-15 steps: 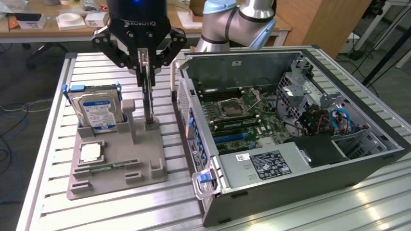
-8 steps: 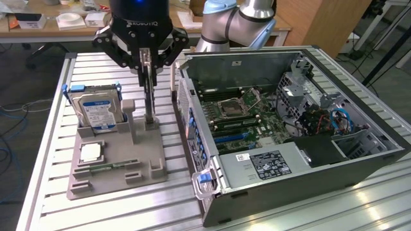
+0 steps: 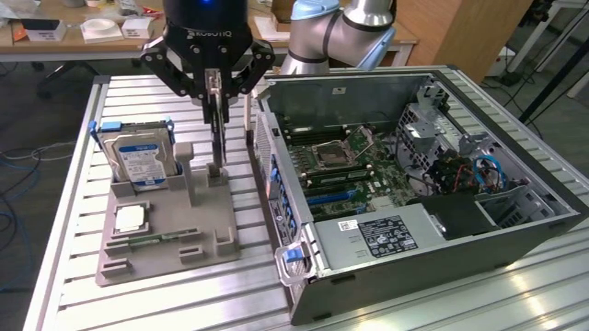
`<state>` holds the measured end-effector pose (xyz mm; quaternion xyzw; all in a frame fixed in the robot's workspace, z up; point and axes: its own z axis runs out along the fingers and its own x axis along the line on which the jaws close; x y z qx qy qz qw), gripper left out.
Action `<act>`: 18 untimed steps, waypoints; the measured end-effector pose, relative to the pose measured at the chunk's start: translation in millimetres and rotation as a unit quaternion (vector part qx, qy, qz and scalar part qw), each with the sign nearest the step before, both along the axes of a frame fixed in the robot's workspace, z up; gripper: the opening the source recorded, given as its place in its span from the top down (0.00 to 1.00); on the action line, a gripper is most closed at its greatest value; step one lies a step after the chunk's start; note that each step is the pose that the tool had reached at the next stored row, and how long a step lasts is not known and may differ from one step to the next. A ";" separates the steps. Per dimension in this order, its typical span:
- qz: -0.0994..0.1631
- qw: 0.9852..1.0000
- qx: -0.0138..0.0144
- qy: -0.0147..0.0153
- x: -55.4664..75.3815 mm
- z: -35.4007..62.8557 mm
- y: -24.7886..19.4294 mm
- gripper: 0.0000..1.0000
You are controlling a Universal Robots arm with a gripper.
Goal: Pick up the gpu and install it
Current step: 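Pick up the gpu and move the gpu toward the slot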
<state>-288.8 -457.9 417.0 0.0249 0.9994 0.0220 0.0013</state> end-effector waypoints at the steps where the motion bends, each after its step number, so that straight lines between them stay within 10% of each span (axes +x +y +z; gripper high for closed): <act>1: 0.000 1.000 0.000 0.000 0.6 0.0 0.0 0.74; 18: 0.000 1.000 0.000 0.000 5.3 -0.1 0.1 0.74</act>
